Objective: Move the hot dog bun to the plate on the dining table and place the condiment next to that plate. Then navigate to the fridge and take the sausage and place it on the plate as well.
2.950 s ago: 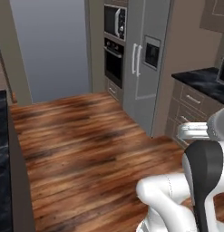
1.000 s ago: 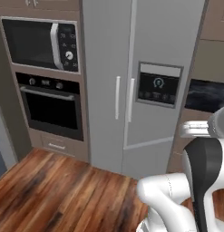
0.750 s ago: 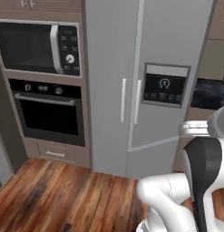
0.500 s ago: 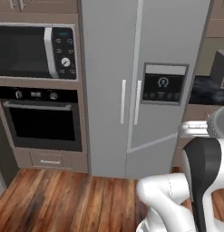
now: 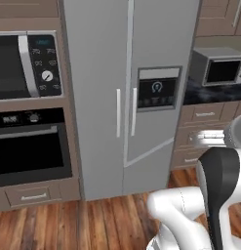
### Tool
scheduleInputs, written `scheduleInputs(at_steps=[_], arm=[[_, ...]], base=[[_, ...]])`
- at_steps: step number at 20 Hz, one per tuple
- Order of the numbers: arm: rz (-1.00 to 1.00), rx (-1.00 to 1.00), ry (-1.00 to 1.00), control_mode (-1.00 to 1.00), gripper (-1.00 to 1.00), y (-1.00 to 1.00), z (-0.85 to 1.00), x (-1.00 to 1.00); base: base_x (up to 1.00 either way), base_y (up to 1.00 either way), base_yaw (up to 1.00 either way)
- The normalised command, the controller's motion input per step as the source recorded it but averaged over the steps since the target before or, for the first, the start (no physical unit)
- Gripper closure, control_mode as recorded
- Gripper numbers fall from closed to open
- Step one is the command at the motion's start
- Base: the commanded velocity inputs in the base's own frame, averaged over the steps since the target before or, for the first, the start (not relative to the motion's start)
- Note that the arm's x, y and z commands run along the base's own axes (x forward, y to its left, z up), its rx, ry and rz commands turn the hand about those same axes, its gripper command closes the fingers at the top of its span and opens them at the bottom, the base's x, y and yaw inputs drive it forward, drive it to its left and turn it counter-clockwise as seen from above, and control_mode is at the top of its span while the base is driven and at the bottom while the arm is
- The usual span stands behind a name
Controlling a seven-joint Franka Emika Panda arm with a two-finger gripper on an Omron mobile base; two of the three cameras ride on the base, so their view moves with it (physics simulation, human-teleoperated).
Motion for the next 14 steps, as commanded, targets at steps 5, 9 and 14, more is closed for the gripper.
scheduleInputs(at_steps=[5, 9, 14], arm=[[0.00, 0.00, 0.00, 1.00, -1.00, 0.00, 0.00, 0.00], [0.00, 0.00, 0.00, 1.00, -1.00, 0.00, 0.00, 0.00], [0.00, 0.00, 0.00, 1.00, -1.00, 0.00, 0.00, 0.00]], base=[[-0.03, 0.42, -0.18], [0.16, -0.03, 0.03], [0.37, -0.10, 0.04]])
